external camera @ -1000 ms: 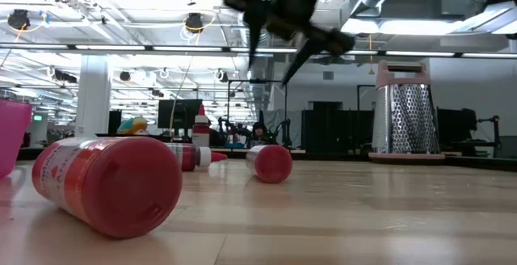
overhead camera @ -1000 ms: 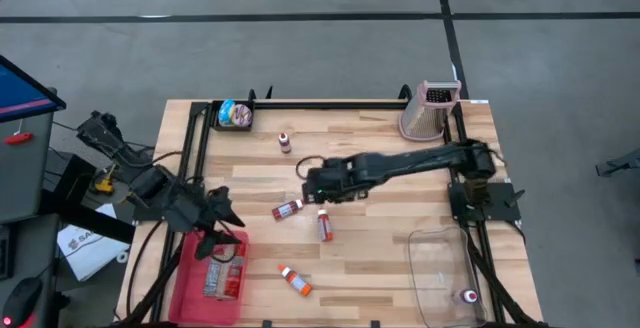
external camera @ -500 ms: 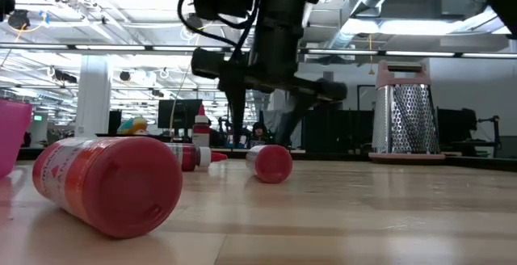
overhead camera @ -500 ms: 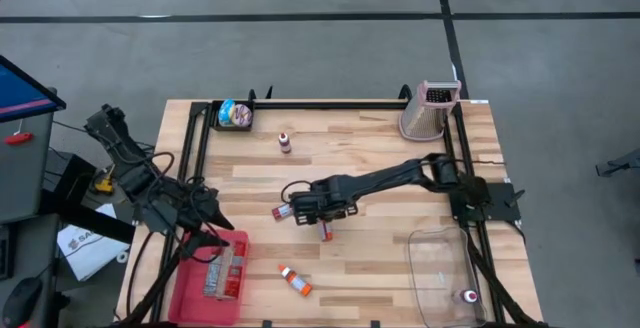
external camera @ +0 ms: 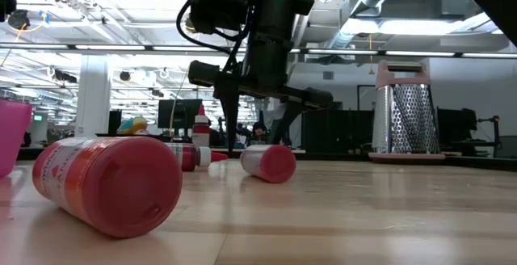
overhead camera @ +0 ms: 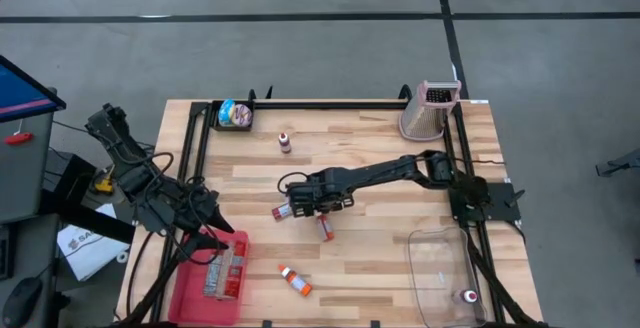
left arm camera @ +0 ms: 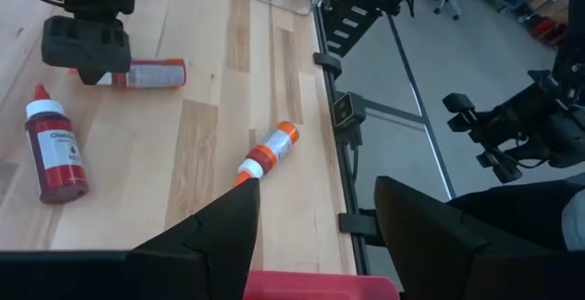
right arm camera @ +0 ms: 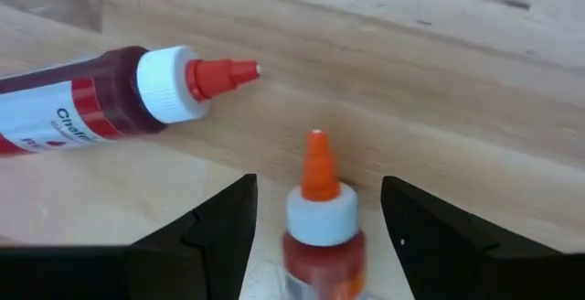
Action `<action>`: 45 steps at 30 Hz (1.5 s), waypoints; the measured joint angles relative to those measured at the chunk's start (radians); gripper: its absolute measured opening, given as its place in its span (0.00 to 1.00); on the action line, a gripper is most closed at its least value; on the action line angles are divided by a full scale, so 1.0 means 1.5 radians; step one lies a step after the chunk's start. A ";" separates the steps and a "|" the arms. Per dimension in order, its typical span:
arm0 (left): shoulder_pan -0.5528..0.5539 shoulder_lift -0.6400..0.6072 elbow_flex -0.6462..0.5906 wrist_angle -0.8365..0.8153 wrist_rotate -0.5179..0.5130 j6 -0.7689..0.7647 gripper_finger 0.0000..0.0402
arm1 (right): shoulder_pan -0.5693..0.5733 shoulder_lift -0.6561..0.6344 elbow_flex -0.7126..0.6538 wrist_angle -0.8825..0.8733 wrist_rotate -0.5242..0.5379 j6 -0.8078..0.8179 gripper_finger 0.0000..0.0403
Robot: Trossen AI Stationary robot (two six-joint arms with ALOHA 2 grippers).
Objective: Pick & Place Food Item
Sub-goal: Put the top orange food coloring bottle into the transparent bin
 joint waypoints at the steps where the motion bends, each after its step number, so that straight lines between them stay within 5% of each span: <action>1: 0.000 0.000 0.000 0.000 0.000 0.000 0.53 | -0.001 0.000 0.000 0.001 0.000 -0.003 0.56; 18: 0.001 0.000 0.001 0.007 -0.001 0.000 0.53 | 0.009 0.024 -0.001 -0.002 -0.009 -0.033 0.54; 32: 0.001 0.000 0.001 0.019 -0.007 -0.003 0.53 | 0.012 0.018 -0.001 0.000 0.001 -0.059 0.25; 39: 0.001 0.000 0.001 0.027 -0.022 -0.001 0.53 | 0.057 -0.094 0.012 -0.089 0.124 -0.037 0.25; 45: 0.001 0.000 0.001 0.029 -0.064 0.013 0.53 | 0.214 -0.216 0.012 -0.306 0.293 0.233 0.25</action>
